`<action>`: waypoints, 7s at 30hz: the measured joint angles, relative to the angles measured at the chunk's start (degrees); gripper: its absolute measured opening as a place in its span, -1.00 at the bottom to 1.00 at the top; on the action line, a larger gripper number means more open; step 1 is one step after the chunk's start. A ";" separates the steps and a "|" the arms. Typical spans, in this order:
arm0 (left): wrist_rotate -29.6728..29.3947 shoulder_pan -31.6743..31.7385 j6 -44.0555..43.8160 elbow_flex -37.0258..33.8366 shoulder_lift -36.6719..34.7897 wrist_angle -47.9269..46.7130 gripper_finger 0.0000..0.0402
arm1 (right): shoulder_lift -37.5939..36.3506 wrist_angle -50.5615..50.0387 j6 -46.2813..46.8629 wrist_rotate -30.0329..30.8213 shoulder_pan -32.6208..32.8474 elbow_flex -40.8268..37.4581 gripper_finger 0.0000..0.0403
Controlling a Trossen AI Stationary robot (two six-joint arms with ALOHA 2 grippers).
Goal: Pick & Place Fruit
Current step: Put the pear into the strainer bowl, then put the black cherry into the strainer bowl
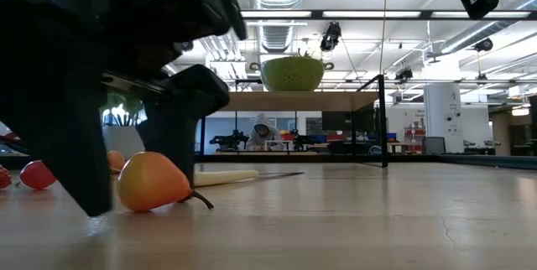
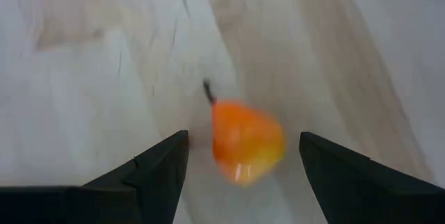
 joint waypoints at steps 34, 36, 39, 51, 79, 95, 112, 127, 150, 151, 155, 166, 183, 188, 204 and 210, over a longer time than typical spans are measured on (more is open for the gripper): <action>-2.53 0.02 -4.85 0.02 0.54 1.27 -0.02 | 0.00 0.00 0.00 0.00 -0.02 0.01 -0.96; -2.51 0.04 -4.85 0.02 0.54 1.22 -0.09 | 0.00 0.00 0.00 0.00 -0.01 0.02 -0.96; -2.53 0.07 -4.85 0.02 0.55 1.18 -0.18 | 0.00 0.02 0.00 0.00 -0.02 0.02 -0.96; -3.01 0.02 1.93 3.71 -0.02 -2.87 -0.25 | 0.00 0.00 0.00 0.00 -0.02 0.02 -0.96; -29.68 18.86 32.59 26.99 -8.10 -6.22 -0.30 | 0.00 -0.01 0.00 0.00 0.00 0.02 -0.96; -17.92 42.59 16.93 26.24 -12.91 -2.86 -0.28 | 0.00 0.01 0.00 0.00 -0.02 0.01 -0.96; -17.07 49.16 14.30 21.56 -12.75 0.23 -0.28 | 0.00 0.00 0.00 0.00 -0.01 0.02 -0.96; -17.07 49.66 16.28 16.61 -12.70 5.72 -0.28 | 0.00 0.00 0.00 0.00 -0.02 0.01 -0.96; -17.19 48.99 21.42 17.53 -12.96 1.43 0.10 | 0.00 0.00 0.00 0.00 0.00 0.02 -0.96; -17.19 48.67 21.85 18.36 -13.24 0.16 0.10 | 0.00 0.00 0.00 0.00 -0.01 0.01 -0.96; -17.16 46.58 22.16 22.39 -14.84 -6.44 0.10 | 0.00 0.00 0.00 0.00 -0.01 0.01 -0.96; -15.55 35.59 24.00 26.05 -21.42 -26.01 0.09 | 0.00 0.00 0.00 0.00 -0.01 0.01 -0.96; -15.08 16.60 6.91 22.98 -25.12 -51.15 0.09 | 0.00 0.00 0.00 0.00 -0.02 0.00 -0.96; -14.70 13.78 1.39 18.49 -25.07 -52.19 0.07 | 0.00 0.00 0.00 0.00 -0.02 0.01 -0.96; -10.54 14.15 -25.87 -4.66 -25.01 -40.13 0.07 | 0.00 0.00 0.00 0.00 -0.01 0.00 -0.96; -7.21 14.74 -26.99 -9.86 -24.63 -31.19 0.07 | 0.00 0.00 0.00 0.00 -0.02 0.01 -0.96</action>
